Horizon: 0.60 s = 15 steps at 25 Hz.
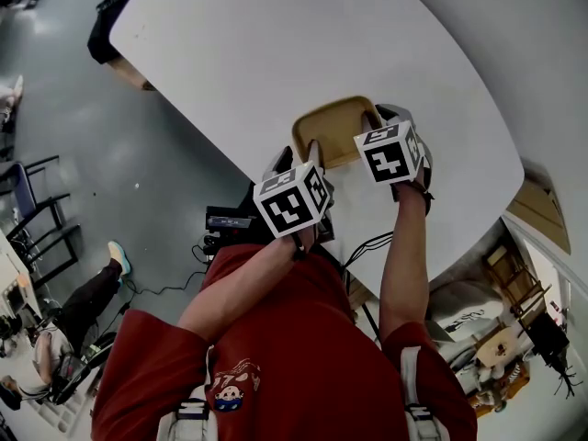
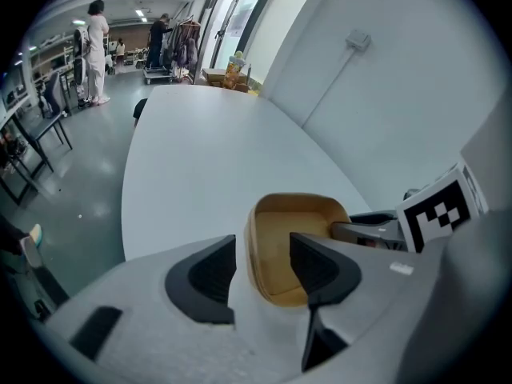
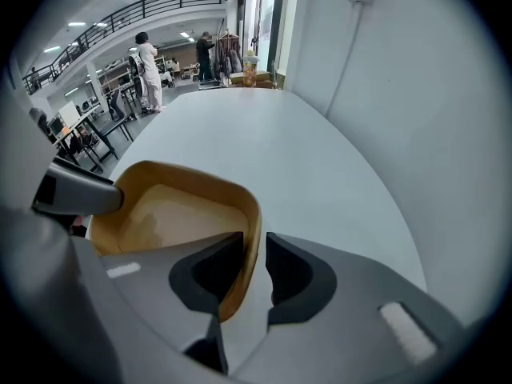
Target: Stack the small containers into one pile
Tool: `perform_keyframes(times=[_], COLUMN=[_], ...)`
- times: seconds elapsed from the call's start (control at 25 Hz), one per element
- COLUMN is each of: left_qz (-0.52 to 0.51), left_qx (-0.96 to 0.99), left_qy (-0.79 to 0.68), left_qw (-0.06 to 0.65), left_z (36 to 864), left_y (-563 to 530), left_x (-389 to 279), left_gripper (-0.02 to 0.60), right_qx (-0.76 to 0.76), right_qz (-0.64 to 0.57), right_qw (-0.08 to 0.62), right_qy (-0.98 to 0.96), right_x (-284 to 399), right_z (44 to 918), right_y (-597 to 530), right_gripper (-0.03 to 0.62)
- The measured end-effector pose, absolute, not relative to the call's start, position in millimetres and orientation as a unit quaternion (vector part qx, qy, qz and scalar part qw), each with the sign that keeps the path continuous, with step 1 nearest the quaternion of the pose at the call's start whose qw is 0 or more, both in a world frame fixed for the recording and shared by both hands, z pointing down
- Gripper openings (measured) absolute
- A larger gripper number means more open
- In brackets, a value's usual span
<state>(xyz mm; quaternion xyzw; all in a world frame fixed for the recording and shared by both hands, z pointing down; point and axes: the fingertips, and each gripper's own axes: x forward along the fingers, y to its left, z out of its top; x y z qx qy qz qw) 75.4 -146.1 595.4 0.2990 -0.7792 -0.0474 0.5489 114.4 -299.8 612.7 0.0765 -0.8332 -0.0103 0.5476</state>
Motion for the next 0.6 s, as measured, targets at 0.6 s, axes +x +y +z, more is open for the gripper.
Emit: perform_keyframes(times=[0.6], left_qz=[-0.025], left_qx=[0.3], left_qy=[-0.769], left_qw=[0.564], left_z=[632.4], left_y=[-142.9], left_x=[73.2], left_gripper=[0.243], right_qx=[0.074], right_qz=[-0.002], right_qw=[0.544], right_qy=[-0.836], right_x=[113.3], right_z=[615.9], right_y=[-298.0], right_gripper=[0.118])
